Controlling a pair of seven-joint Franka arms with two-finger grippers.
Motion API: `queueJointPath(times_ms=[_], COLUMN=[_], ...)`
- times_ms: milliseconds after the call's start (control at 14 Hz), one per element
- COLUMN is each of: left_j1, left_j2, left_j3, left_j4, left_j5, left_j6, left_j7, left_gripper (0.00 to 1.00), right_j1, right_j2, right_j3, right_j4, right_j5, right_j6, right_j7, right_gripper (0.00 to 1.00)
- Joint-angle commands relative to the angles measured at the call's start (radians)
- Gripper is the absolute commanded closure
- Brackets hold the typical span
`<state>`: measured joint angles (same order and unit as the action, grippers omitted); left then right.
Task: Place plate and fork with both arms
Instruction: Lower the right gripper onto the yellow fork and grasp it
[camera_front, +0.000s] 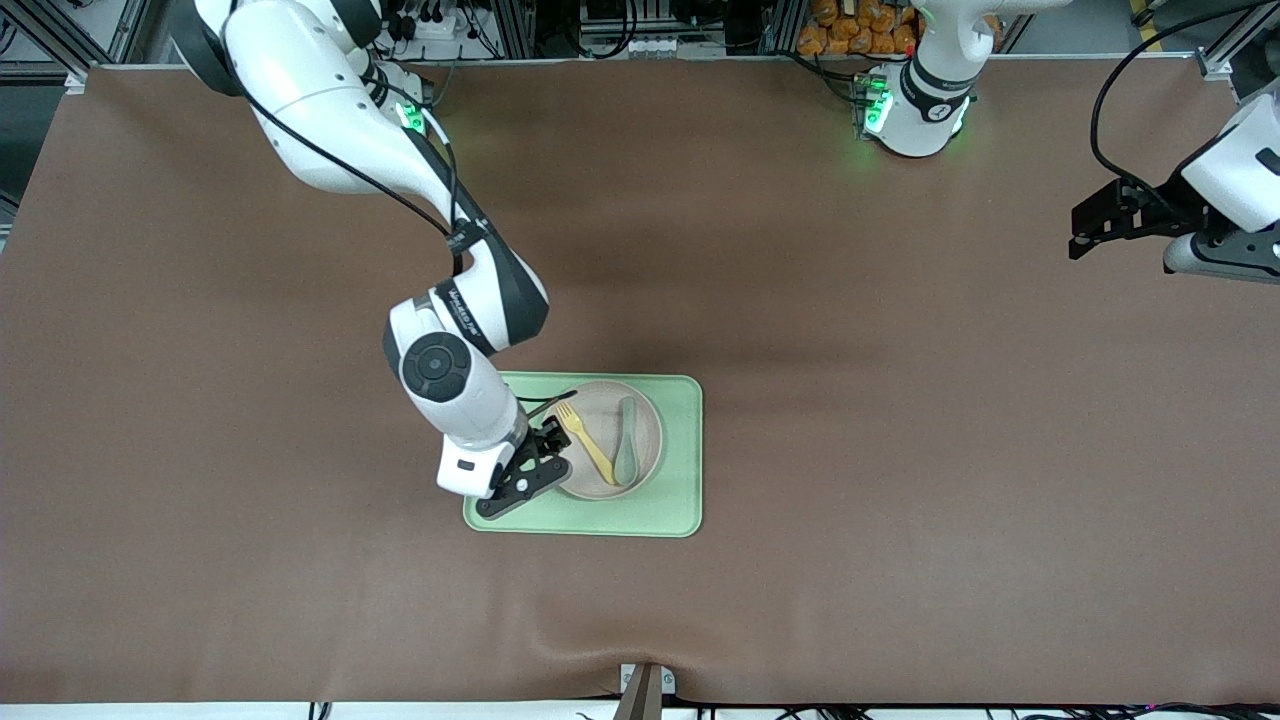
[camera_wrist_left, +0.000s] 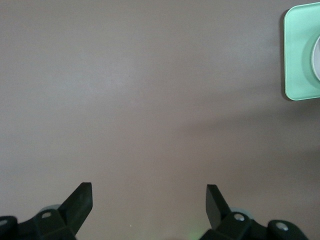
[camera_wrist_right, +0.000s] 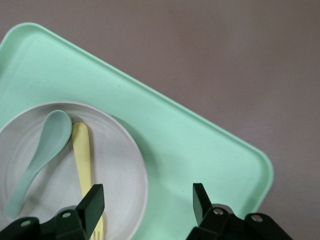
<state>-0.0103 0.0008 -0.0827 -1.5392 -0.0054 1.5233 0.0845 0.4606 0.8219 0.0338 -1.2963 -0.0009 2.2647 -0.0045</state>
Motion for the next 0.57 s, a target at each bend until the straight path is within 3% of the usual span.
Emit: queueJointPath(times_ms=[0,287,502], left_j1=[-0.003,-0.005,0.004], left_j2=[-0.004,-0.007,-0.002], left_j3=[0.0,-0.009,-0.017], left_j4=[0.03,0.027,0.028], left_j5=[0.018,0.019,0.019], left_j6=[-0.025,-0.055,-0.049], left_j7=[-0.005,-0.031,-0.035], left_gripper=[0.0,0.0,0.0], right_j1=[0.032,0.061,0.07], right_j2=[0.063,0.082,0.085], right_j3=[-0.005,-0.005,-0.005], right_j4=[0.049,0.049,0.042], right_j5=[-0.013,-0.011,-0.013], right_j6=[0.033,0.047,0.045], right_j7=[0.046,0.067,0.066], right_gripper=[0.25,0.43,0.45])
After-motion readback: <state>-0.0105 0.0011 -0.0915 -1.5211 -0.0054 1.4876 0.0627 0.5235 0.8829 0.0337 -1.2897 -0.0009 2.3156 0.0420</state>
